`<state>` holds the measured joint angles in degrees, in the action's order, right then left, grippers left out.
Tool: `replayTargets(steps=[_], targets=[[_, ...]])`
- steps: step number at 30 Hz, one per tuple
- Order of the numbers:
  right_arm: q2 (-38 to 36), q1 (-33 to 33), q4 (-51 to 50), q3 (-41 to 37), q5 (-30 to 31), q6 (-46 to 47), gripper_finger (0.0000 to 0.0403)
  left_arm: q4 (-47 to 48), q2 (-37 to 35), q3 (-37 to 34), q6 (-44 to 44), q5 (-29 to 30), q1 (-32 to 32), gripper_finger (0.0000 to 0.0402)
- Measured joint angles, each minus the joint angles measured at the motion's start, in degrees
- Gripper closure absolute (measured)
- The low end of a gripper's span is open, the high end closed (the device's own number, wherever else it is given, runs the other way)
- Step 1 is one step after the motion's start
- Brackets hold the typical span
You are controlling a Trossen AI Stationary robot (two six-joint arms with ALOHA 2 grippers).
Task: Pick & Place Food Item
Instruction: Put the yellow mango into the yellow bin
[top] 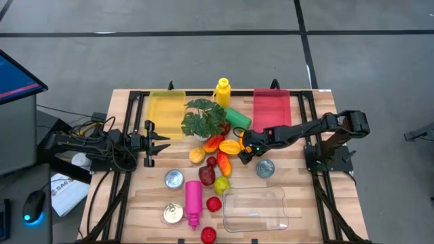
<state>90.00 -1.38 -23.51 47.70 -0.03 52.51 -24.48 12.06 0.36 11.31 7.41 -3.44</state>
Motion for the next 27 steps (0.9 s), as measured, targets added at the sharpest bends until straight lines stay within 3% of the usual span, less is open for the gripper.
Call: replayTargets(steps=[13,20,27], targets=[[0.00,-1.41,0.91,-0.02,0.25,0.02,0.0068,-0.01,0.01,0.00,0.00,-0.01,0.00,0.0307],[0.00,-1.32,5.98,-0.04,4.83,0.02,0.0068,0.00,0.00,0.01,0.00,-0.02,0.00,0.0307],[0.00,-1.32,2.69,-0.04,4.63,3.11,0.0068,-0.01,0.01,0.01,0.01,0.00,-0.02,0.0307]])
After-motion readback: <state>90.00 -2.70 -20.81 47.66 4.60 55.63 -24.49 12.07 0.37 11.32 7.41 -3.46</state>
